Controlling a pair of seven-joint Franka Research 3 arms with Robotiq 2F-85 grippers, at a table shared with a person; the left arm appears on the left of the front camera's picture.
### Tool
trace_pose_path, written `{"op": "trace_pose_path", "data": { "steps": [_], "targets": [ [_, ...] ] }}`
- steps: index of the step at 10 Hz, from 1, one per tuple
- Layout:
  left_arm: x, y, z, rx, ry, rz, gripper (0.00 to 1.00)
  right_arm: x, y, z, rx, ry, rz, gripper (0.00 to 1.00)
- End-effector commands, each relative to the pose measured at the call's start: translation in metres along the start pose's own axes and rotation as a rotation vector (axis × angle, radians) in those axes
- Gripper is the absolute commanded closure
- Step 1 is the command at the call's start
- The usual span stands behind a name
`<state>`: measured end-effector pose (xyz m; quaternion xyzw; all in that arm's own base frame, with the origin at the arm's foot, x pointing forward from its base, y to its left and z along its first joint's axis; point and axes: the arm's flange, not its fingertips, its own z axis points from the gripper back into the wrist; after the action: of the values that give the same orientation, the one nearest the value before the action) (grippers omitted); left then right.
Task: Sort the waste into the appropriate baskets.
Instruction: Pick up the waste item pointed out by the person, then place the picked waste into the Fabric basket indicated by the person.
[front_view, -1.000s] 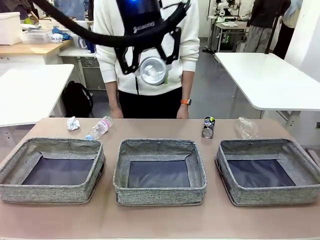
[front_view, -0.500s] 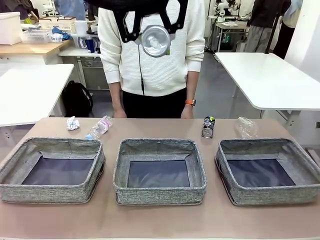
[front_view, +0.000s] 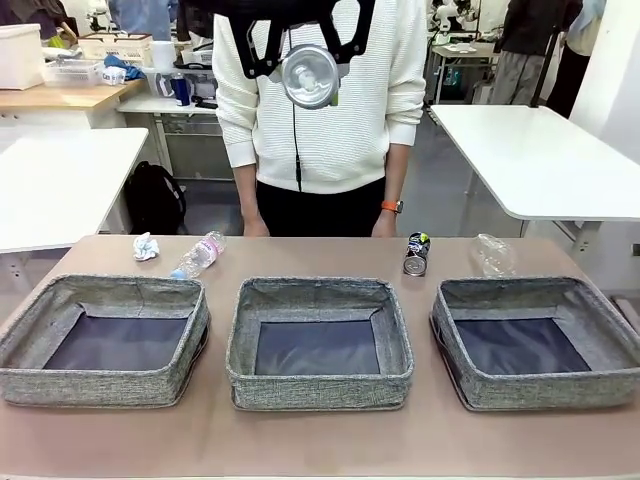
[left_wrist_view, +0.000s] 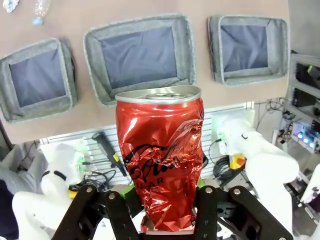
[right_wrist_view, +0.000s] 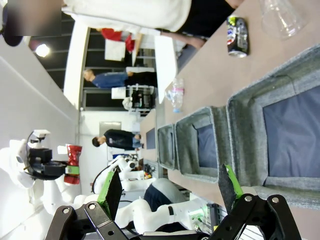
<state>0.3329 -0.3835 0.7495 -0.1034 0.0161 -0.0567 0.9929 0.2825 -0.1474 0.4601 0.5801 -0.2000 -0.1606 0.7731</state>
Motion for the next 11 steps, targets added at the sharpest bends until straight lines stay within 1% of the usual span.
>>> {"op": "trace_pose_path", "data": {
  "steps": [1,11],
  "targets": [
    [-0.0052,0.0045,-0.0010,-0.018,-0.011,0.017,0.72,0.0022,0.0030,0.0000,0.028,-0.009,0.002,0.00],
    [-0.0052,0.0045,-0.0010,-0.018,-0.011,0.017,0.72,0.0022,0.0030,0.0000,0.028,-0.009,0.002,0.00]
  ]
}}
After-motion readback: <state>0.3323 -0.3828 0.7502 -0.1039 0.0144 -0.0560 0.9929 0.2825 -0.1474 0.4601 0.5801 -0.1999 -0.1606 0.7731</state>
